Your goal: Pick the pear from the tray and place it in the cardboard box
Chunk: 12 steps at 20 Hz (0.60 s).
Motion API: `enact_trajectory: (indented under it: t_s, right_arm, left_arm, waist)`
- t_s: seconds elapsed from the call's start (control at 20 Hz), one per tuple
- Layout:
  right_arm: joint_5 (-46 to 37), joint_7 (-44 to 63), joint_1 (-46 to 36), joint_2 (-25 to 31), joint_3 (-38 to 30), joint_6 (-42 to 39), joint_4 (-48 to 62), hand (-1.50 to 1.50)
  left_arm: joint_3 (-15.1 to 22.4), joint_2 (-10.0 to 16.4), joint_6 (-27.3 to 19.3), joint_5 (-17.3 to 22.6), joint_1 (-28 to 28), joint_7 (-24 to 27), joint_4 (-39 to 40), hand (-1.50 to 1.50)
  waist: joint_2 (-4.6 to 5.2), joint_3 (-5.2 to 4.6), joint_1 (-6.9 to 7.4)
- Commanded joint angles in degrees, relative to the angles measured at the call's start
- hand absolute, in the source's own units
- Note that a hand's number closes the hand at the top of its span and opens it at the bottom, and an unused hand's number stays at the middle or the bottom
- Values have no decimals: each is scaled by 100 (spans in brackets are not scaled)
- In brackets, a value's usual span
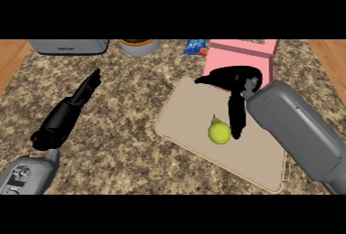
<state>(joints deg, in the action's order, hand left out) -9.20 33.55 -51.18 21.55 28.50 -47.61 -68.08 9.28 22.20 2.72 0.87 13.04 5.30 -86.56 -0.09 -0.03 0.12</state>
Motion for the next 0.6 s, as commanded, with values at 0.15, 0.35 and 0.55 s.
enact_trajectory:
  t_s: [0.15,0.35,0.55]
  right_arm:
    - [-871,149,412,-370,174,120,-165,-150]
    - [-1236,28,799,-449,81,318,-303,-150]
    - [-1778,-288,497,-725,58,327,274,-150]
  left_arm:
    - [-217,-46,288,-24,2,-105,26,0]
    - [-384,-128,303,-203,246,96,335,0]
    - [-468,-169,520,-115,49,-46,13,0]
  waist:
    - [11,3,17]
    - [12,2,-18]
    - [16,3,34]
